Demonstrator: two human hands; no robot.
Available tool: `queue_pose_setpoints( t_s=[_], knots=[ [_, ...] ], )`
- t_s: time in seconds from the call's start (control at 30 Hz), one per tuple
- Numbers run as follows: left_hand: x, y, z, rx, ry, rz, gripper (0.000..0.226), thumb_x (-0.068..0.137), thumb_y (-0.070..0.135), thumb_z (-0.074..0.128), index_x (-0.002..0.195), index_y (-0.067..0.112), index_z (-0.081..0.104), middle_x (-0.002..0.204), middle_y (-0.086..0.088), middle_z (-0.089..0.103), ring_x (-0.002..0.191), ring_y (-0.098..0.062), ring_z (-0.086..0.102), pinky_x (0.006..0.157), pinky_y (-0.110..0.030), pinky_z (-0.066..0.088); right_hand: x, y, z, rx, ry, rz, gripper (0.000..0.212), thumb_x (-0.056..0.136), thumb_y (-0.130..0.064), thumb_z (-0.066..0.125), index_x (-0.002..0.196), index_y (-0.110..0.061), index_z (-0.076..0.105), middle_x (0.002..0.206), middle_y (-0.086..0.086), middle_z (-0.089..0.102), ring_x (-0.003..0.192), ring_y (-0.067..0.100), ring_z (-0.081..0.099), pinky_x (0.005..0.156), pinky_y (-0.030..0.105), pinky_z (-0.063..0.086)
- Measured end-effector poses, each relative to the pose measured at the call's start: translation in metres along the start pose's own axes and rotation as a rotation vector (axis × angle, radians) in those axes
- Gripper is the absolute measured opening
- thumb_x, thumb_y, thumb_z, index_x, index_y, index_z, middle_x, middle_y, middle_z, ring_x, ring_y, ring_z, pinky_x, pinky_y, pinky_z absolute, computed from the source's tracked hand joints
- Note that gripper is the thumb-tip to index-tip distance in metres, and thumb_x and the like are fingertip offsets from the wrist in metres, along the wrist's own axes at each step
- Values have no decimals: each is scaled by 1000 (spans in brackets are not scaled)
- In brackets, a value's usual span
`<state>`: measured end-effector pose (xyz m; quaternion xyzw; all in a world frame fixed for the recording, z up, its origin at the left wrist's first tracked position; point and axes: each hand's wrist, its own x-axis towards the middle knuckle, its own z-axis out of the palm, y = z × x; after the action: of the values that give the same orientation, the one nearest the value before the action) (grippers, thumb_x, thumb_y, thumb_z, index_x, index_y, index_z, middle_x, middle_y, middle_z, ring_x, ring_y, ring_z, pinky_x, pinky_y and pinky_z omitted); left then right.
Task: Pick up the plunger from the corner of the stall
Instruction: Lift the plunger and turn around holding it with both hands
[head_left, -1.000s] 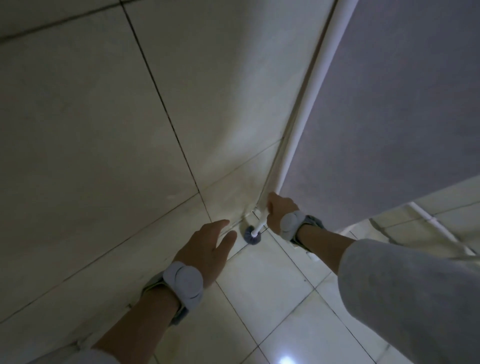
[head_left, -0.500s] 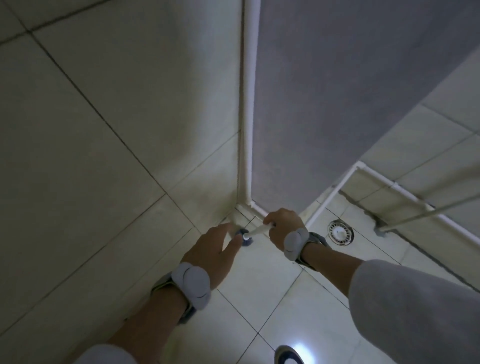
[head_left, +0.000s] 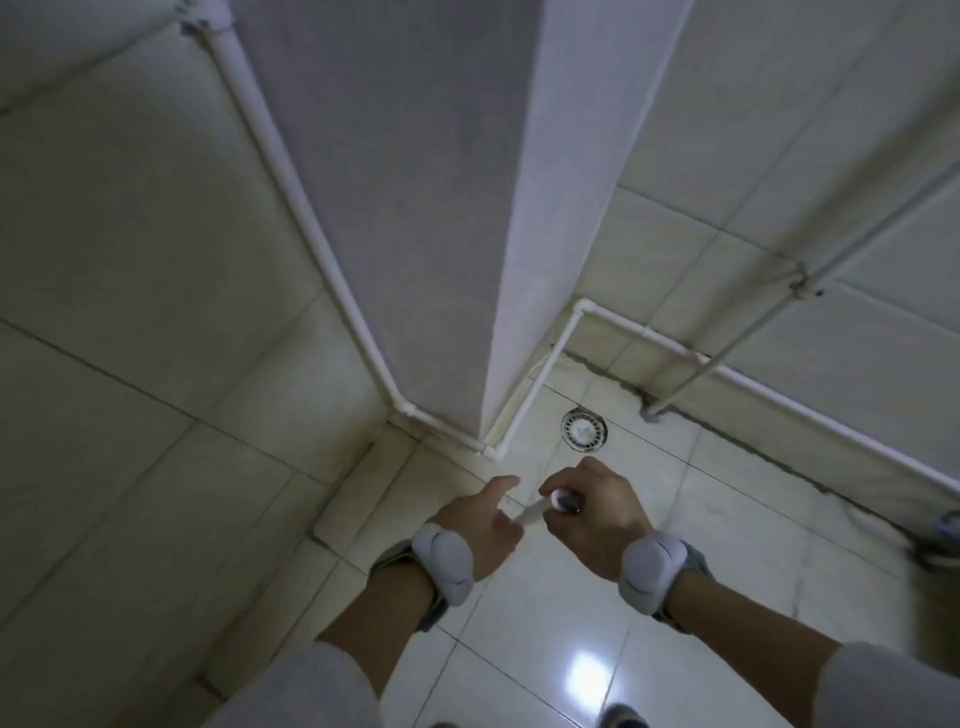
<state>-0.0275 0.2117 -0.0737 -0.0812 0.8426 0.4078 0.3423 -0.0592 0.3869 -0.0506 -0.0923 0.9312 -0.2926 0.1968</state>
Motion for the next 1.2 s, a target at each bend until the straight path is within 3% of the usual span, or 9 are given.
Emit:
queue_pose_setpoints(
  t_s=[0.1, 0.2, 0.27, 0.43, 0.6, 0.77, 0.9, 1.0, 1.2],
  knots=[
    [11, 28, 39, 45, -73, 3, 48, 80, 45, 51, 127, 35, 42, 99, -2, 70, 89, -25, 66, 79, -34, 53, -28, 29, -21, 38, 62, 12, 18, 75, -10, 71, 90, -20, 74, 76, -15, 45, 68, 16, 53, 61, 21, 42],
    [20, 61, 85, 105, -111, 64, 50, 79, 41, 51, 128, 41, 41, 105, 1, 68, 89, -22, 64, 75, -30, 50, -54, 62, -43, 101, 83, 40, 15, 75, -11, 71, 87, -20, 74, 79, -9, 51, 68, 19, 57, 63, 31, 49],
    [22, 84, 113, 130, -130, 127, 38, 81, 40, 50, 118, 31, 50, 100, -3, 67, 88, -27, 65, 71, -28, 46, -71, 84, -56, 147, 107, 78, 12, 75, -13, 72, 84, -21, 74, 82, -2, 56, 71, 21, 59, 65, 34, 51],
    [32, 121, 178, 158, -148, 189, 32, 88, 39, 46, 110, 20, 57, 100, -4, 66, 89, -21, 61, 74, -25, 44, -108, 132, -86, 236, 157, 152, 19, 75, -27, 76, 94, -26, 75, 84, -3, 54, 68, 8, 56, 63, 21, 47],
    [36, 170, 236, 172, -231, 261, 23, 94, 30, 45, 99, 13, 60, 97, -10, 67, 83, -14, 55, 67, -20, 38, -148, 190, -117, 310, 189, 170, 23, 74, -35, 72, 74, -58, 67, 81, -4, 52, 67, 9, 57, 60, 20, 47],
    [42, 210, 281, 83, -283, 258, 21, 91, 28, 42, 94, 14, 57, 98, -17, 65, 90, -29, 62, 71, -23, 36, -171, 238, -138, 325, 272, 217, 20, 75, -16, 76, 76, -36, 75, 76, -5, 48, 67, 12, 54, 57, 15, 43],
    [47, 236, 314, 6, -334, 315, 27, 92, 27, 41, 99, 8, 59, 96, -14, 63, 87, -14, 52, 81, -27, 42, -187, 272, -151, 330, 342, 251, 18, 76, -14, 77, 74, -32, 77, 74, -5, 47, 70, 11, 54, 57, 12, 40],
    [53, 248, 345, 17, -356, 317, 23, 95, 24, 42, 105, 11, 59, 98, -9, 63, 87, -6, 51, 82, -20, 40, -201, 298, -157, 341, 387, 280, 15, 75, -14, 78, 76, -29, 78, 75, 2, 51, 72, 16, 54, 56, 13, 40],
    [55, 256, 385, 86, -304, 255, 36, 95, 22, 44, 126, 6, 52, 84, 14, 50, 90, -10, 46, 79, -22, 34, -216, 332, -155, 379, 398, 365, 16, 75, -18, 78, 77, -35, 78, 75, -4, 48, 73, 9, 55, 59, 9, 40]
  ],
)
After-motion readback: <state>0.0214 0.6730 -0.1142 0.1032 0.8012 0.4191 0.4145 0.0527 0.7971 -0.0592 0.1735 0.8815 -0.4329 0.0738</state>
